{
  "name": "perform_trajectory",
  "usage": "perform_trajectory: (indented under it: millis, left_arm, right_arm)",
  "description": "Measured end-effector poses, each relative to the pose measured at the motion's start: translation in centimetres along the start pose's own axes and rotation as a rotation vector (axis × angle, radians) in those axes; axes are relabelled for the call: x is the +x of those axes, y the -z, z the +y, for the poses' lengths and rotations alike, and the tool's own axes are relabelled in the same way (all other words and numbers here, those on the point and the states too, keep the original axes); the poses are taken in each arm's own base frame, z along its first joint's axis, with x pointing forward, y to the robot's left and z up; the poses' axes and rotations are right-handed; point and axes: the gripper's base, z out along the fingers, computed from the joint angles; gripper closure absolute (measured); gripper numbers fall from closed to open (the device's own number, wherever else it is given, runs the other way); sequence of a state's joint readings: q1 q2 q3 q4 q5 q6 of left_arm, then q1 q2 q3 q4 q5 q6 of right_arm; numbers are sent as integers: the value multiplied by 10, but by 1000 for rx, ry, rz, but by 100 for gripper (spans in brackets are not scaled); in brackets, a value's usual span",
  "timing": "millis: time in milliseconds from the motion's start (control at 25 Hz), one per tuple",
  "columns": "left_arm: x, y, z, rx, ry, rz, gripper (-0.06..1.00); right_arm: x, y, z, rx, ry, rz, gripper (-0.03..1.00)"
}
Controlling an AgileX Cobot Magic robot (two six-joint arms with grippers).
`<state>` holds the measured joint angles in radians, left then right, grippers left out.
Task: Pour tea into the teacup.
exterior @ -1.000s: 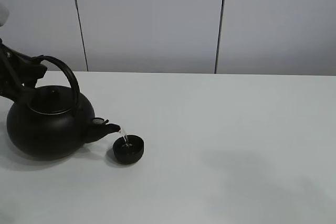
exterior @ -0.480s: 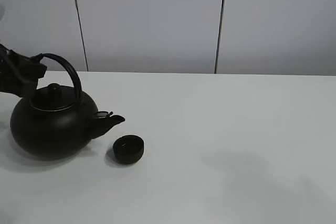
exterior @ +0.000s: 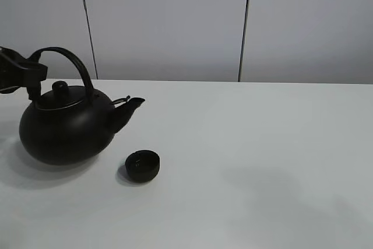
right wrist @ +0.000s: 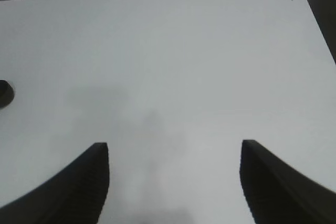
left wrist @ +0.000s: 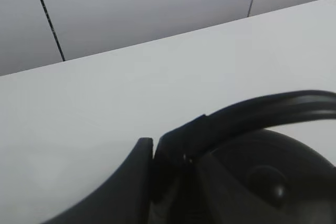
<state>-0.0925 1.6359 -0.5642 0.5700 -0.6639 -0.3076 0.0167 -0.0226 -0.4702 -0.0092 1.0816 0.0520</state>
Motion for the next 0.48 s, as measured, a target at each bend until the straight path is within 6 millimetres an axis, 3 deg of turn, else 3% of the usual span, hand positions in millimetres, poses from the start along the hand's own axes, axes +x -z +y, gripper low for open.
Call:
perform_trajectory:
  millis: [320,480]
  left_arm:
    - [10,34,21,-87,38,-26,80]
    - [22,47,21,-96,69,-45,80]
  right_arm:
    - [0,0,0,0,0,0,48]
    - [0,0,0,0,0,0,48]
